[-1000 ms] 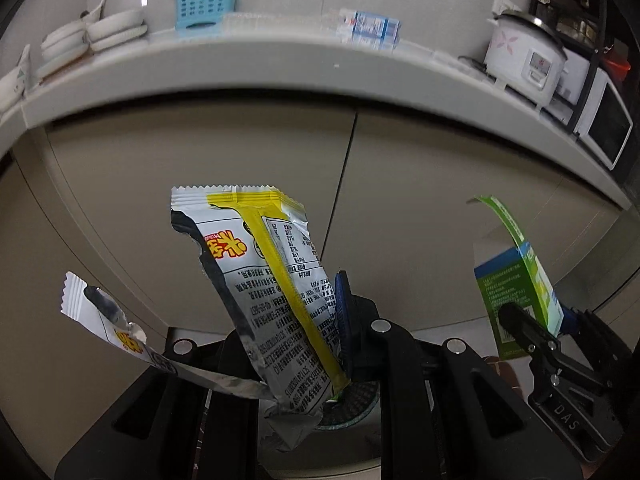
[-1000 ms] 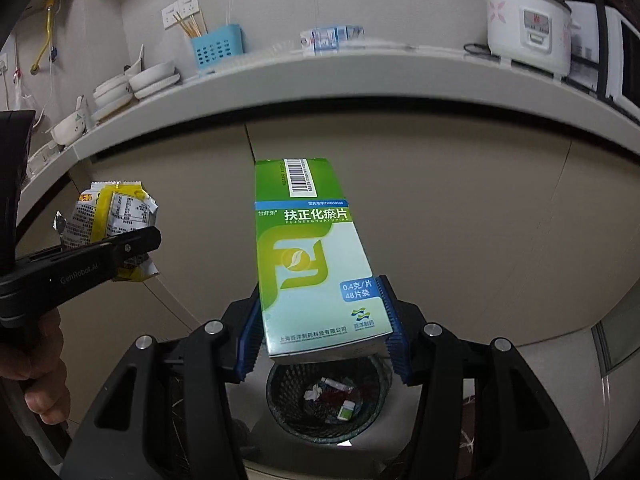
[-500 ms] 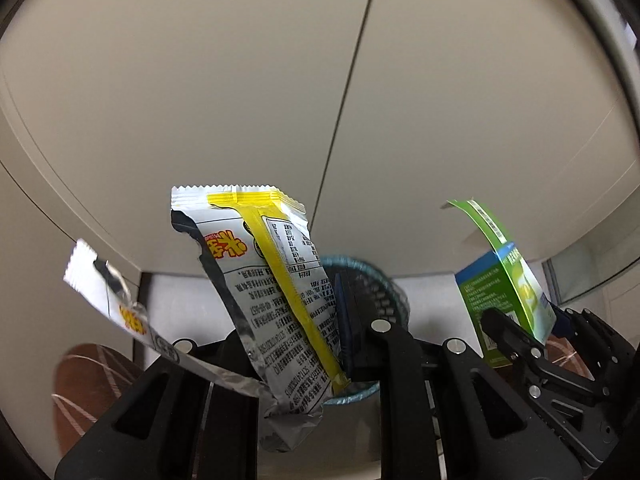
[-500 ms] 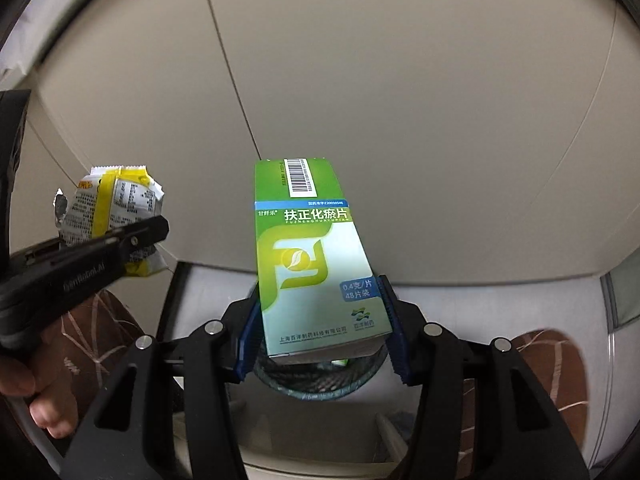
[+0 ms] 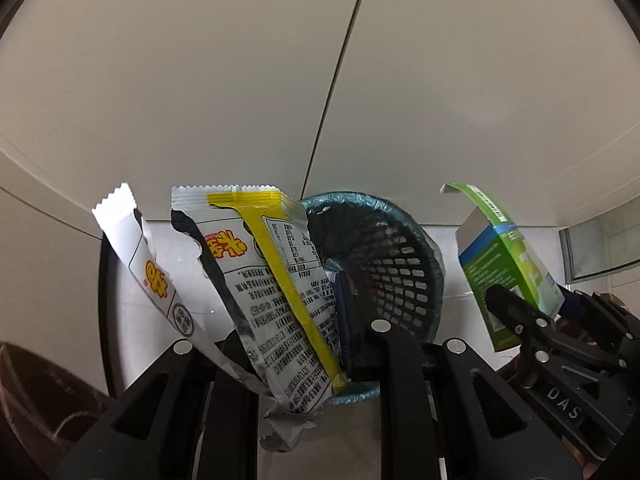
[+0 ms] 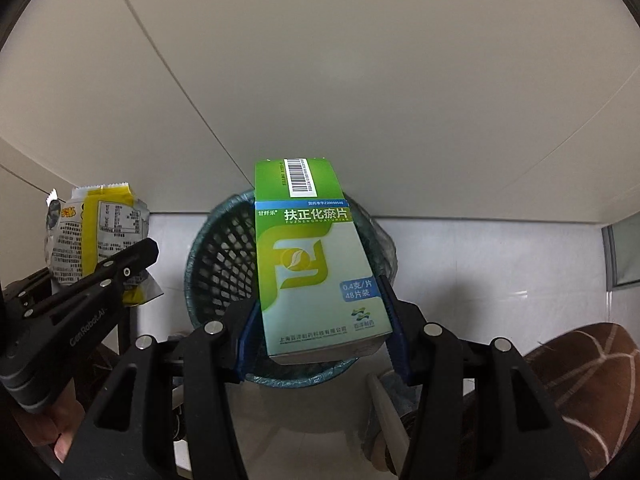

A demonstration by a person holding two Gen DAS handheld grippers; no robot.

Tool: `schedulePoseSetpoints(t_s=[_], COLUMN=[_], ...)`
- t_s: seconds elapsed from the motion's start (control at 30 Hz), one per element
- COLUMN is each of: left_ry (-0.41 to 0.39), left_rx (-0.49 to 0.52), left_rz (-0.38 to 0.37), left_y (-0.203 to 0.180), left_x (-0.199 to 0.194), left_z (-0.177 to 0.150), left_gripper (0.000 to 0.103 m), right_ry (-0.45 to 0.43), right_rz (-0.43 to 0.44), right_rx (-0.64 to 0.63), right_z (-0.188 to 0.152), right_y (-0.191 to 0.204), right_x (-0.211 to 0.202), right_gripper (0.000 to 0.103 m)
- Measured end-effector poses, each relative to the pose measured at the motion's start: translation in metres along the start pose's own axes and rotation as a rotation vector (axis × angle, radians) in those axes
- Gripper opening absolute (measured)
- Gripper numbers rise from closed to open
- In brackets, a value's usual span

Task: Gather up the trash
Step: 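Open the left tool to drop the packet while the right tool opens to drop the box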

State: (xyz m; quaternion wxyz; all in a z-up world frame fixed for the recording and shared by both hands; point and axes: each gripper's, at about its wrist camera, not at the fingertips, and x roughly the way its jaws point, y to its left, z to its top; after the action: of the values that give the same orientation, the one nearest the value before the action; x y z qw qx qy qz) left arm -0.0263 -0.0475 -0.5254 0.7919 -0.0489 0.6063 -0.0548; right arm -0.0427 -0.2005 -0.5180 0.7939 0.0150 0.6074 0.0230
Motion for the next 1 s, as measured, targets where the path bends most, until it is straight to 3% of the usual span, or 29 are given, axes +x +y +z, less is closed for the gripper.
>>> schedulePoseSetpoints(t_s=[0.3, 0.5, 0.57, 0.6, 0.63, 1.0], left_ry=[0.091, 0.126, 0.136, 0.136, 0.131, 0.098], left_rx=[0.023, 0.007, -0.007, -0.013, -0.02, -0.06], left_rz=[0.006, 0.004, 0.001, 0.002, 0.002, 0.065], left_y=[-0.005, -0.003, -0.001, 0.0, 0.001, 0.017], left_x=[0.053, 0.068, 0.071, 0.072, 0.07, 0.053], left_z=[0.009, -0.001, -0.001, -0.001, -0.001, -0.005], left_gripper=[0.016, 0.019, 0.031, 0.045, 0.052, 0.078], right_ry=[0.144, 0.18, 0.187, 0.19, 0.192, 0.197], right_rz=[-0.011, 0.015, 0.021, 0.024, 0.026, 0.08], right_rx=[0.02, 0.009, 0.012, 0.013, 0.014, -0.015], right_z=[0.021, 0.01, 0.006, 0.006, 0.004, 0.004], right_y=[-0.002, 0.001, -0.002, -0.002, -0.001, 0.001], right_x=[0.056, 0.069, 0.071, 0.071, 0.073, 0.068], right_gripper=[0.049, 0.05, 0.05, 0.05, 0.05, 0.054])
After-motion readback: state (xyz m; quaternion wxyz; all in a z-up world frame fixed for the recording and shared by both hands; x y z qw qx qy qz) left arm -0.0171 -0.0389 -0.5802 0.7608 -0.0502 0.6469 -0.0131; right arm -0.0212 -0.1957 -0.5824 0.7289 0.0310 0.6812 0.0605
